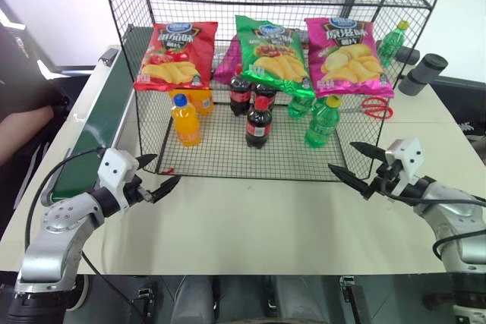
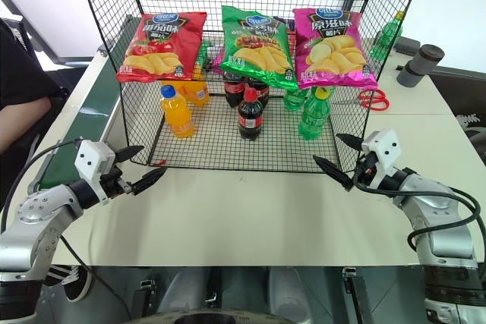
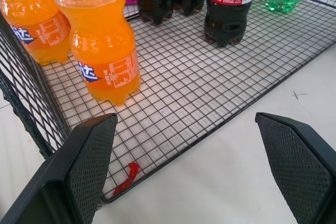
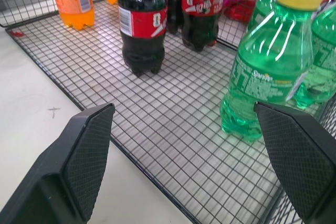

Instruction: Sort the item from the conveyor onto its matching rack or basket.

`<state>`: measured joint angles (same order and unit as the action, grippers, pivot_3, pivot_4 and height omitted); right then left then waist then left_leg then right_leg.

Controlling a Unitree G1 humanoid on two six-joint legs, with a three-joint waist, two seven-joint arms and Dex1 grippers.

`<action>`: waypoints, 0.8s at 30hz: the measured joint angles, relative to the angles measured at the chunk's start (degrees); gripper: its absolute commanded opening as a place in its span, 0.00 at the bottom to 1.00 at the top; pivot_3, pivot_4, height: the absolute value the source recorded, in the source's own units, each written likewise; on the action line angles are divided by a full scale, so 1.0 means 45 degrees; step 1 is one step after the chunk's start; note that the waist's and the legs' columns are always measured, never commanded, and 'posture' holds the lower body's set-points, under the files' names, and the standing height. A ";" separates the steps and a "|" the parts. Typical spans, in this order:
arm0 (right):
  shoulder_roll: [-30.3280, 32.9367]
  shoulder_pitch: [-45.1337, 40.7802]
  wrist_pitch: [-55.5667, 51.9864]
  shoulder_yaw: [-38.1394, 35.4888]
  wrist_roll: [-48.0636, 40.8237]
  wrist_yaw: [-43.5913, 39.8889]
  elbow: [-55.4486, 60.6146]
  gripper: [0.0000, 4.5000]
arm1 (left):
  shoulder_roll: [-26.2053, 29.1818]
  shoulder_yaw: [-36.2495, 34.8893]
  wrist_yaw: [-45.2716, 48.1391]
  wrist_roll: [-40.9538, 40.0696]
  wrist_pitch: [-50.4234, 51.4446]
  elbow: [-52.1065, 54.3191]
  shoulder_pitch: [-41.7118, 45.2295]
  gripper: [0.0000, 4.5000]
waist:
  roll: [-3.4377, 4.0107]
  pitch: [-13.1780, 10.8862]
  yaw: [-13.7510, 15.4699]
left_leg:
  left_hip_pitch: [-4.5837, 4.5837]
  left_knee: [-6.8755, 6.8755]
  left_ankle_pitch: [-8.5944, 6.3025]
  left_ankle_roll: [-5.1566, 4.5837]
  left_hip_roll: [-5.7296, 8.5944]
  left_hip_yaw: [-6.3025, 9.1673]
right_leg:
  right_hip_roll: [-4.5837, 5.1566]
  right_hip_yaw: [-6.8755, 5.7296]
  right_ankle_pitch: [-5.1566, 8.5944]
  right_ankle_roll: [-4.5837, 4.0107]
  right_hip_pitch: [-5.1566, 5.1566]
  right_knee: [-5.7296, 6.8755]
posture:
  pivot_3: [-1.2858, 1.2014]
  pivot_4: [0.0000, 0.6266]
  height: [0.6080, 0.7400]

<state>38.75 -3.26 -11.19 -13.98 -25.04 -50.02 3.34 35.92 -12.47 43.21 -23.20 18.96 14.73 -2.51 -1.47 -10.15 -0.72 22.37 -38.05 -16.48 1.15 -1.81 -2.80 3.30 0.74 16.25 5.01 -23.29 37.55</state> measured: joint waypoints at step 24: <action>-0.0313 -0.0448 0.0452 0.0141 0.0282 -0.0181 -0.0576 0.98 | -0.0026 0.0062 0.0039 0.0160 -0.0460 -0.0494 0.0307 1.00 | 0.0000 0.0000 -0.0005 | -0.0001 -0.0003 0.0000 0.0000 -0.0002 -0.0001 | -0.0004 0.0001 -0.0001 0.0001 0.0002 0.0001 | 0.52 0.24 1.00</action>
<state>37.34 -5.28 -9.15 -13.35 -23.77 -50.83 0.75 35.80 -12.19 43.39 -22.48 16.89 12.51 -1.13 -1.47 -10.15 -0.74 22.36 -38.06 -16.48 1.15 -1.82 -2.80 3.28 0.74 16.24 5.01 -23.28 37.56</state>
